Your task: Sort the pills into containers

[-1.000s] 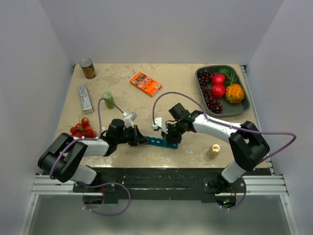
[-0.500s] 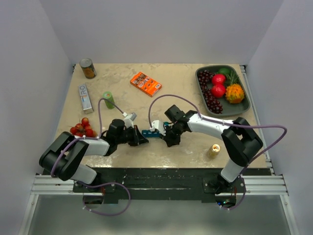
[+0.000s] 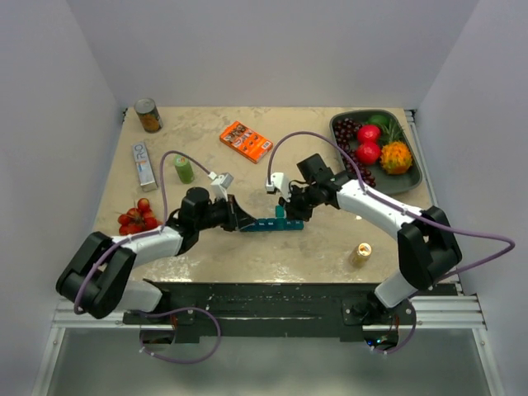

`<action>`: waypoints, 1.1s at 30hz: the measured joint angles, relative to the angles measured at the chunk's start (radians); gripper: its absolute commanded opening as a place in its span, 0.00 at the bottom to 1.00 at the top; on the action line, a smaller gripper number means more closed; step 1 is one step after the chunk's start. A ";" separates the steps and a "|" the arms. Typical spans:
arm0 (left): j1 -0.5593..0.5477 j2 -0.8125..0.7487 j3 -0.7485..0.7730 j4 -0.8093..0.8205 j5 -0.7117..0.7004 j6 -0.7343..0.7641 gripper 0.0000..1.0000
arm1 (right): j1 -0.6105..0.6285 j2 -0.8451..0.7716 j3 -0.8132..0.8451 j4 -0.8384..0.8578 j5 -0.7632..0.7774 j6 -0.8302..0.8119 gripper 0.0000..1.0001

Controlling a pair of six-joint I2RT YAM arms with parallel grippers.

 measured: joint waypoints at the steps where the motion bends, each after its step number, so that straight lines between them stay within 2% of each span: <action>1: 0.000 0.027 0.018 0.002 0.002 0.001 0.00 | 0.003 0.013 0.000 0.003 0.013 0.005 0.00; 12: 0.000 0.262 0.100 0.021 0.018 0.001 0.00 | 0.005 0.060 0.006 0.026 0.064 0.030 0.00; 22: 0.000 0.305 0.106 0.030 0.022 0.005 0.00 | 0.005 0.090 0.021 0.053 0.071 0.044 0.00; 28: 0.000 0.311 0.109 0.037 0.021 0.005 0.00 | 0.005 0.182 0.021 0.066 0.103 0.050 0.00; 33: 0.000 0.316 0.113 0.040 0.021 0.005 0.00 | 0.005 0.199 0.039 0.095 0.127 0.058 0.00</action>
